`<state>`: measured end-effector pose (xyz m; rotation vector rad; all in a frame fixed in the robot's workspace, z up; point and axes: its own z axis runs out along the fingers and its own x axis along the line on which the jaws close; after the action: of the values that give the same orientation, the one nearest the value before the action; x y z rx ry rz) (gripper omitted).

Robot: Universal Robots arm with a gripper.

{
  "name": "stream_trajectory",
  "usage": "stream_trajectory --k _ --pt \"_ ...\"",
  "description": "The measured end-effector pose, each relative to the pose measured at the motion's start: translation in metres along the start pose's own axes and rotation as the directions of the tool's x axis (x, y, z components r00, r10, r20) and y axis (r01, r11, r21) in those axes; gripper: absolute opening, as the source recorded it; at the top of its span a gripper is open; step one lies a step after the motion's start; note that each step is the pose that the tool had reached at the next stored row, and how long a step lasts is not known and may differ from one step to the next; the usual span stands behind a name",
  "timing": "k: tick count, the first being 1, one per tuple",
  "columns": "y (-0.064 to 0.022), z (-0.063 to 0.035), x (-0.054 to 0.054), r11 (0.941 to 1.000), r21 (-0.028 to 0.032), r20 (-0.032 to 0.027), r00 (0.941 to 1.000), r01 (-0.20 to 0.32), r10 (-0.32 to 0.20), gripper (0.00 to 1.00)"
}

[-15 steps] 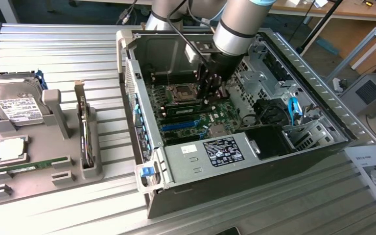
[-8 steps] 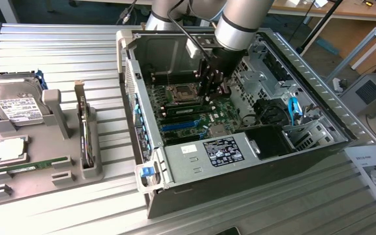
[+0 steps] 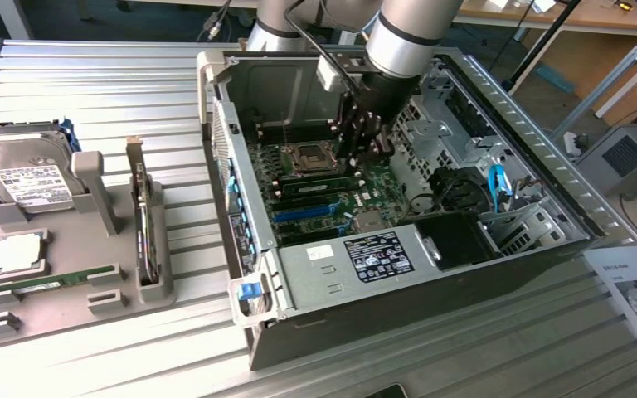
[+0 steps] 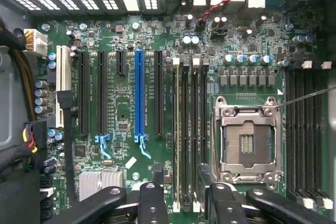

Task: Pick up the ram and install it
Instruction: 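Insert the ram into the slot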

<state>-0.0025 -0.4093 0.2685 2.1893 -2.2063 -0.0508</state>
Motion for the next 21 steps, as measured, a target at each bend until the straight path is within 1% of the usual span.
stream_trajectory --k 14,16,21 --pt "0.001 -0.0202 -0.003 1.0 0.0001 -0.0048 1.0 0.0 0.0 0.38" --pt "0.001 -0.022 -0.003 1.0 0.0001 -0.0057 1.0 0.0 0.0 0.38" --pt "0.0011 -0.022 -0.003 1.0 0.0001 -0.0055 1.0 0.0 0.0 0.38"
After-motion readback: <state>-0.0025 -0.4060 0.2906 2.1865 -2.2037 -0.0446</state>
